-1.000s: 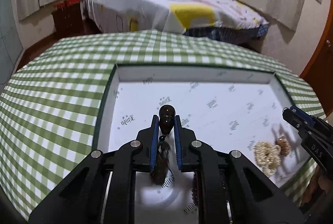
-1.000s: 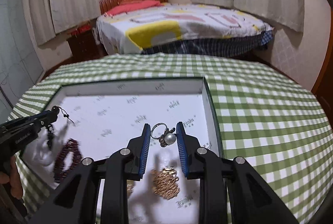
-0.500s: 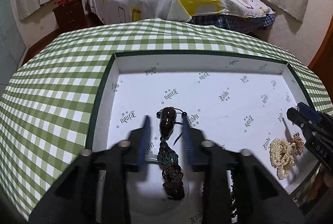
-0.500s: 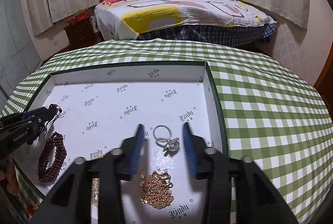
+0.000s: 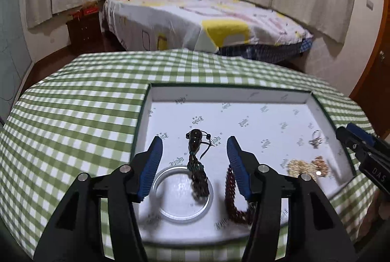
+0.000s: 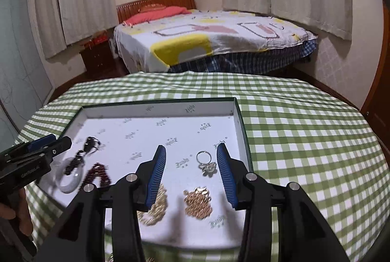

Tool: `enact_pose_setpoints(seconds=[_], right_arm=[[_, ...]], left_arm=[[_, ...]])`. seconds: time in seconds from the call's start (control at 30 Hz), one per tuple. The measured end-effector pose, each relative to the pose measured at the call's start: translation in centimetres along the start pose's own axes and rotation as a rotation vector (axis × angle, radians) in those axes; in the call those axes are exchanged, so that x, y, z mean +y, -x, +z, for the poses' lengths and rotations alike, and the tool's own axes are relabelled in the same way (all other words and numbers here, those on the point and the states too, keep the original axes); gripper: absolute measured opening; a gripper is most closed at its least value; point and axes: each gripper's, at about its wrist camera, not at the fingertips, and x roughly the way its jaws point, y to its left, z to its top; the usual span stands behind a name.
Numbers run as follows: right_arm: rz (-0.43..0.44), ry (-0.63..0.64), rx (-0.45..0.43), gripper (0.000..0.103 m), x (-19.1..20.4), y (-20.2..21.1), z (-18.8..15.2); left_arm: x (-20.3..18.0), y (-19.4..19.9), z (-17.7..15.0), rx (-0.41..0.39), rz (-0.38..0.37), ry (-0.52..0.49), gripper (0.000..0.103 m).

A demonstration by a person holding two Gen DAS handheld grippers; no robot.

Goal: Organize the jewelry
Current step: 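Open both grippers to drop the ring and pendant into the box, then withdraw, then lower the left gripper onto the red tassel charm while the right grasps the gold pearl brooch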

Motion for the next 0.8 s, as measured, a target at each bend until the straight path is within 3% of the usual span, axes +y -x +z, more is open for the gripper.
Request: enact_pose_setpoints(seconds=[0.3,0.57,0.8], right_arm=[[-0.007,0.004,0.002,0.044,1.5,3.2,-3.4],[0.022,0.019,0.104,0.044,3.3,2.6,-7.7],[0.029,0.019,0.170,0.044,3.5,1.5,-9.2]], left_arm=[[1.1,4.7,-2.8,-0.053,0.001,0.038,0.057],[2.1,6.0,-6.5,-0.004,0.017,0.047,0.057],[2.4,6.3,-8.9,0.032,0.029,0.043,0.057]])
